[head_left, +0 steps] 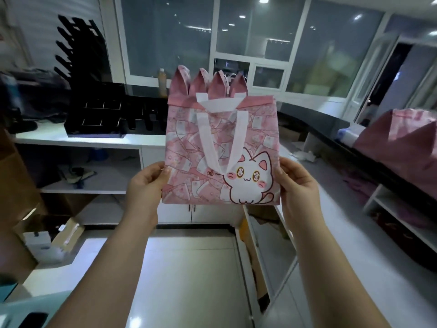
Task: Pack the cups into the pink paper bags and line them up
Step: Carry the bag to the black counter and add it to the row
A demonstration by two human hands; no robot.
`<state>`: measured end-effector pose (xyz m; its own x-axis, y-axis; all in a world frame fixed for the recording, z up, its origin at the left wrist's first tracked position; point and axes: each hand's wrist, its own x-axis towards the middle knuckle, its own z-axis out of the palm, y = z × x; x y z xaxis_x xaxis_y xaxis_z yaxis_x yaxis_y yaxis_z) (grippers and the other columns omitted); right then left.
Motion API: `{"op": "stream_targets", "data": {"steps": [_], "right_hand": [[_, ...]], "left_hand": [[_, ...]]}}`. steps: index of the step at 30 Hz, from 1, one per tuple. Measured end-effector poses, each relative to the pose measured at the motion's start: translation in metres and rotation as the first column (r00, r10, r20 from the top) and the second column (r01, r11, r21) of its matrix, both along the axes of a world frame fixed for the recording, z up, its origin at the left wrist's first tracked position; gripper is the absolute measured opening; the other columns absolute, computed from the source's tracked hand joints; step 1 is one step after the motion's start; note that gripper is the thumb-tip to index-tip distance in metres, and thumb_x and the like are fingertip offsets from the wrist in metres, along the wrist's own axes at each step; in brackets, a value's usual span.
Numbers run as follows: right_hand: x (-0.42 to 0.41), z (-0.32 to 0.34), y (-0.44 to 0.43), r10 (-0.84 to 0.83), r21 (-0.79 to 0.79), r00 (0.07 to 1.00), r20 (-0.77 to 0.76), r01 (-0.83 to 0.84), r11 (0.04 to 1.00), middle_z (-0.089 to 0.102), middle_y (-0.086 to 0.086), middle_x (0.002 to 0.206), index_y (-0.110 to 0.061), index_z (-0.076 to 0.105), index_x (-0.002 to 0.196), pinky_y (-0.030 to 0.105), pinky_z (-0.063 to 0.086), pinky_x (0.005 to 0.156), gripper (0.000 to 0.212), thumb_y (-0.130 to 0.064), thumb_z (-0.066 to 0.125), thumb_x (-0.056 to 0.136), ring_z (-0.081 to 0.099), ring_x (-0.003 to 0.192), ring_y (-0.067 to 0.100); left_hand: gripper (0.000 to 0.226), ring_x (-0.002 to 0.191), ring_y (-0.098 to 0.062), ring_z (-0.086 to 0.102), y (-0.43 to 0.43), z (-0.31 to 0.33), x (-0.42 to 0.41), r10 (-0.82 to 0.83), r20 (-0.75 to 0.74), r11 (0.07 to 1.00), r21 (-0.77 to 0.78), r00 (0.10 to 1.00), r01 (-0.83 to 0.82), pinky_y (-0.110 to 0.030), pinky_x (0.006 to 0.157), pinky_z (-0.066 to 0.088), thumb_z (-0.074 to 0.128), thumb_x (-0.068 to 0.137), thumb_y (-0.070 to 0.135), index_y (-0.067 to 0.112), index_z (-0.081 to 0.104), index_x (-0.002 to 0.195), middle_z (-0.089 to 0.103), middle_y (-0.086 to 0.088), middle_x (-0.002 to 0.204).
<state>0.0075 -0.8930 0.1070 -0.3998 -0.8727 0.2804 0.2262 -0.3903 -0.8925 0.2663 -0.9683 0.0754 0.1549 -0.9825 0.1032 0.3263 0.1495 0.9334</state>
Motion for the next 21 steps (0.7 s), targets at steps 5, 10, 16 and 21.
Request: {"op": "stream_targets", "data": {"steps": [5, 10, 16, 21], "right_hand": [[0.027, 0.005, -0.103, -0.043, 0.062, 0.999, 0.005, 0.043, 0.997, 0.073, 0.017, 0.102, -0.003, 0.067, 0.107, 0.035, 0.061, 0.064, 0.028, -0.012, 0.068, 0.080, 0.072, 0.088, 0.032], [0.040, -0.004, -0.183, -0.089, 0.172, 0.996, -0.005, 0.088, 0.981, 0.073, 0.017, 0.101, 0.000, 0.063, 0.110, 0.039, 0.062, 0.067, 0.021, -0.005, 0.061, 0.090, 0.072, 0.087, 0.032], [0.035, 0.003, -0.278, -0.097, 0.184, 0.991, -0.095, 0.114, 0.976, 0.073, 0.014, 0.100, -0.002, 0.064, 0.110, 0.039, 0.062, 0.068, 0.020, -0.006, 0.060, 0.091, 0.072, 0.087, 0.028], [0.020, -0.004, -0.363, -0.067, 0.154, 0.992, -0.104, 0.082, 0.985, 0.074, 0.011, 0.093, -0.009, 0.068, 0.099, 0.038, 0.061, 0.072, 0.012, -0.006, 0.062, 0.089, 0.071, 0.083, 0.024]], "left_hand": [[0.018, 0.077, -0.013, 0.073, -0.121, 0.019, 0.044, -0.089, 0.100, 0.996, 0.003, 0.991, 0.089, -0.027, 0.059, 0.058, 0.067, 0.089, 0.008, 0.024, 0.070, 0.098, 0.076, 0.003, 0.090], [0.020, 0.070, -0.011, 0.072, -0.207, 0.005, 0.046, -0.108, 0.162, 0.993, 0.068, 0.981, 0.098, -0.027, 0.057, 0.056, 0.065, 0.091, 0.004, 0.023, 0.070, 0.090, 0.075, 0.005, 0.078], [0.018, 0.071, -0.008, 0.071, -0.293, 0.003, 0.046, -0.049, 0.155, 0.998, 0.041, 0.987, 0.044, -0.019, 0.054, 0.053, 0.066, 0.090, 0.005, 0.022, 0.072, 0.093, 0.076, 0.003, 0.083], [0.020, 0.075, -0.010, 0.071, -0.361, -0.007, 0.031, 0.017, 0.213, 1.000, 0.014, 0.977, -0.021, -0.024, 0.062, 0.055, 0.063, 0.092, 0.003, 0.022, 0.070, 0.094, 0.074, 0.005, 0.080]]}}
